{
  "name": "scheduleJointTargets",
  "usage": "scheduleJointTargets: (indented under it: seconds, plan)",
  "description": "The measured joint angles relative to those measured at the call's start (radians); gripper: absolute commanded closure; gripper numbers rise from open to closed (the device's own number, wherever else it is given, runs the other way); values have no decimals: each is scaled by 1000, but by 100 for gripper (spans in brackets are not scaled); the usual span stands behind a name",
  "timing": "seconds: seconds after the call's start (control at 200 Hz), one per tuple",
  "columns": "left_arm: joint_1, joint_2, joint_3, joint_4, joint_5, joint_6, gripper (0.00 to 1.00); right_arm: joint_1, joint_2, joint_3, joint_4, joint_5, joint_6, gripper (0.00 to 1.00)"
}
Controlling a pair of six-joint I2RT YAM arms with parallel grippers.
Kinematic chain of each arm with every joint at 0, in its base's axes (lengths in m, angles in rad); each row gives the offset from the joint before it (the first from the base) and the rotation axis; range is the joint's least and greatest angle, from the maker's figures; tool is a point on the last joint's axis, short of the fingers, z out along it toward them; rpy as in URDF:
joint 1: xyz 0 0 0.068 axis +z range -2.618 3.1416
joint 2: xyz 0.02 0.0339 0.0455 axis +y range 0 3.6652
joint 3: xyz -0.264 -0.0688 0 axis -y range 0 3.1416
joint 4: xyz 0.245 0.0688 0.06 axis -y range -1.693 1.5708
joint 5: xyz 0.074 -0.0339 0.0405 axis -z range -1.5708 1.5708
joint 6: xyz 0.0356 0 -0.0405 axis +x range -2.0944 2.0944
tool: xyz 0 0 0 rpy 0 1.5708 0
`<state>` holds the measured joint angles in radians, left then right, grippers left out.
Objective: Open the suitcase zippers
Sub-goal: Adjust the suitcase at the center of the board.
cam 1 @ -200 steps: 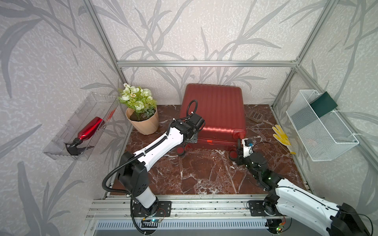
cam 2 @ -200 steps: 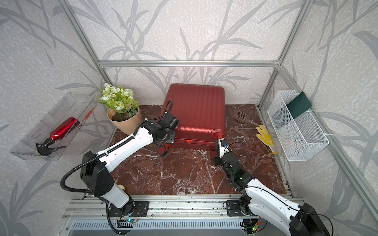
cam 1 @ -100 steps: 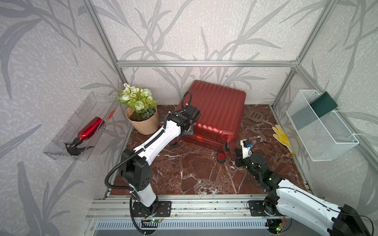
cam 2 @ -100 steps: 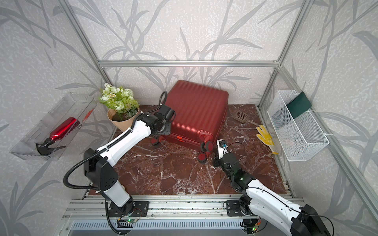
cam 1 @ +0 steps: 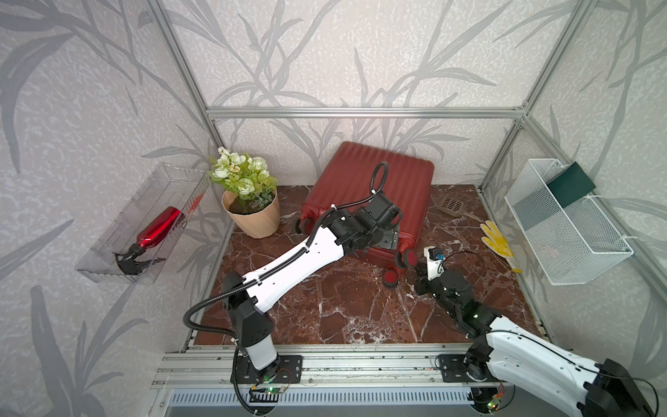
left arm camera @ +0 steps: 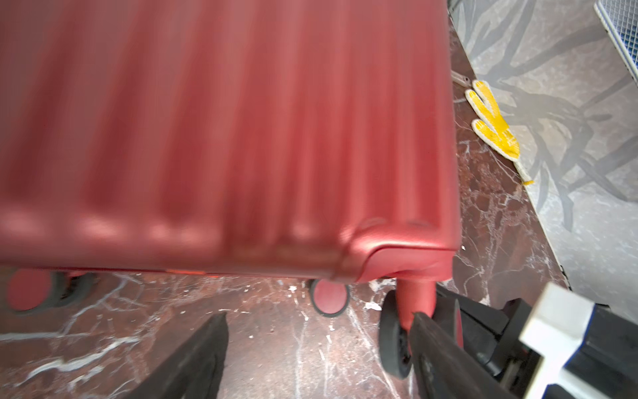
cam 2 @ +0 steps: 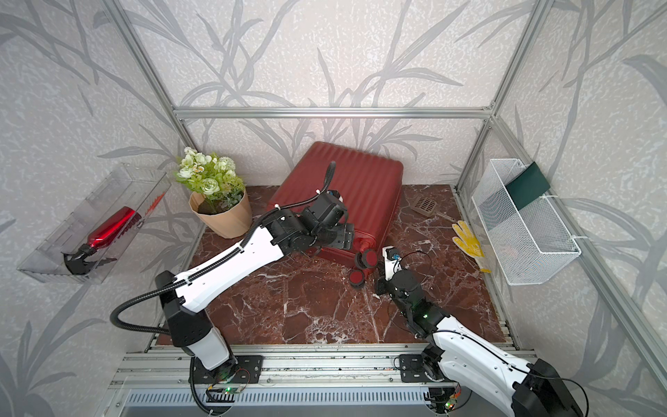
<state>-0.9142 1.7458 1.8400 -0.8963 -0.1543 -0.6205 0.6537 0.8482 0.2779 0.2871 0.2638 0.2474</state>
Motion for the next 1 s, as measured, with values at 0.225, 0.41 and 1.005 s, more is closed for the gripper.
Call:
scheduleJointTargets:
  seconds: [0.225, 0.41, 1.005]
  plan:
    - [-36, 133, 79, -15, 65, -29, 17, 0, 13, 0, 16, 5, 10, 100]
    - [-55, 157, 80, -12, 108, -48, 20, 1, 22, 0, 22, 5, 11, 100]
    - [-98, 273, 172, -93, -6, 14, 82, 1, 6, 0, 21, -2, 14, 100]
